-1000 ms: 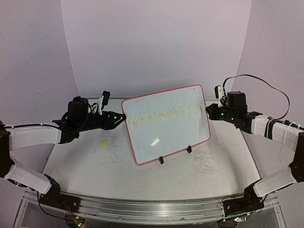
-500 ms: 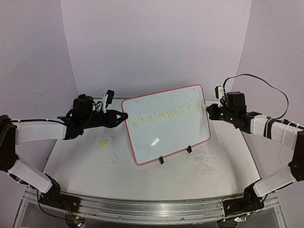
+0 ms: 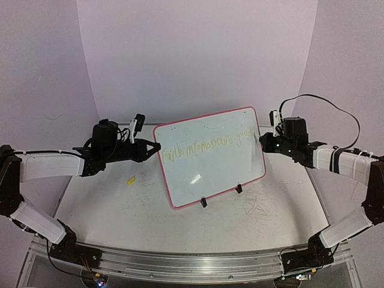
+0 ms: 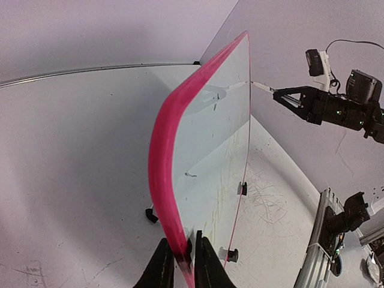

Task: Write a sentence on the whiteboard
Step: Write a sentence on the whiteboard, then place the whiteboard at the center of the board.

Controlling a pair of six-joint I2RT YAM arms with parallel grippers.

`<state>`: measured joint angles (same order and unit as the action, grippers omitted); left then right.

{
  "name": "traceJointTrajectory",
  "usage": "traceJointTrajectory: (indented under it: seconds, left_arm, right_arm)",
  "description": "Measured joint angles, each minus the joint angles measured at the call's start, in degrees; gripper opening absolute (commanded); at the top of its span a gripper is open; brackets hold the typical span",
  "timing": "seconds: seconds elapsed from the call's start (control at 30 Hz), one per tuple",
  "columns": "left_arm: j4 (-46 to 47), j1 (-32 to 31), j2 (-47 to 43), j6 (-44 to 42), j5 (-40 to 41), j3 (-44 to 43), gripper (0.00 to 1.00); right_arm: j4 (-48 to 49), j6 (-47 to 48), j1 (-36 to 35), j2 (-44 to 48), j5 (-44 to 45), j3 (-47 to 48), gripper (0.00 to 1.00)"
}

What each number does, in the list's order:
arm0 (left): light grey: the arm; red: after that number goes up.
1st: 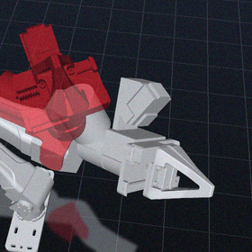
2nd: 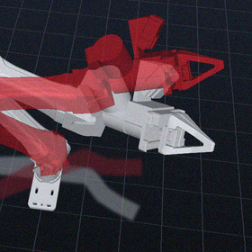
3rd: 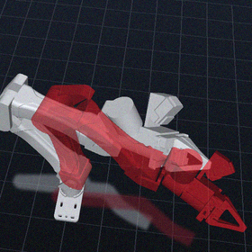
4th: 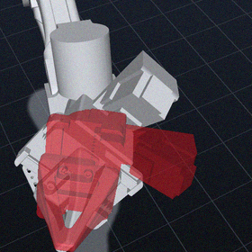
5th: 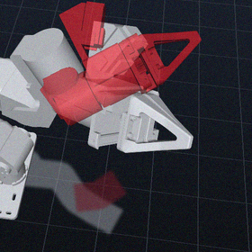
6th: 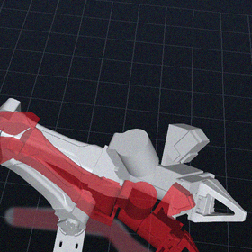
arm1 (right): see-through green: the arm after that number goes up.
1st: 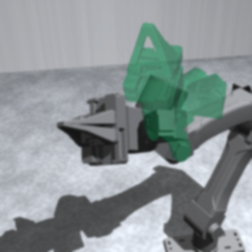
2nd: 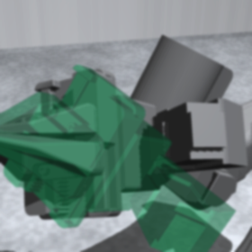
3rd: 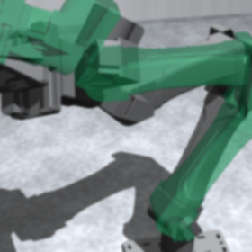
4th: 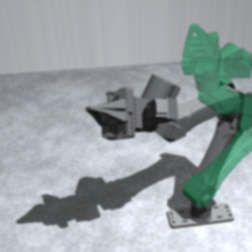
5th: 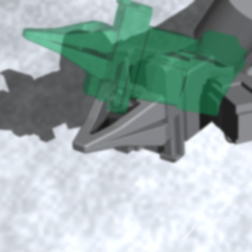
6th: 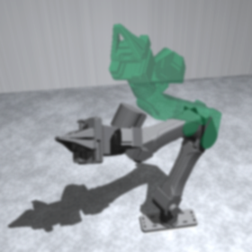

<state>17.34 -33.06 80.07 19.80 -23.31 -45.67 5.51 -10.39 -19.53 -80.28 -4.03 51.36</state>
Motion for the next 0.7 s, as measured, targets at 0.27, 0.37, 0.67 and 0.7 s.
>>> traceJointTrajectory:
  seconds: [0.27, 0.37, 0.67, 0.7]
  left_arm:
    - [0.0, 0.0, 0.0, -0.4, 0.1, 0.0, 0.1]
    - [0.0, 0.0, 0.0, -0.4, 0.0, 0.0, 0.12]
    - [-0.5, 0.0, -1.3, 0.0, 1.4, 0.4, 0.48]
    - [-0.9, 0.0, -2.3, 0.5, 1.9, 0.8, 0.52]
  right_arm:
    - [1.4, -0.2, 0.0, -2.2, 0.0, 0.4, 0.0]
    - [1.4, -0.2, 0.0, -2.1, 0.0, 0.5, 0.0]
    - [-5.5, -1.3, 0.0, 13.1, 3.3, -0.1, 0.0]
    - [-6.6, -1.3, 0.0, 15.5, 3.9, -0.1, 0.0]
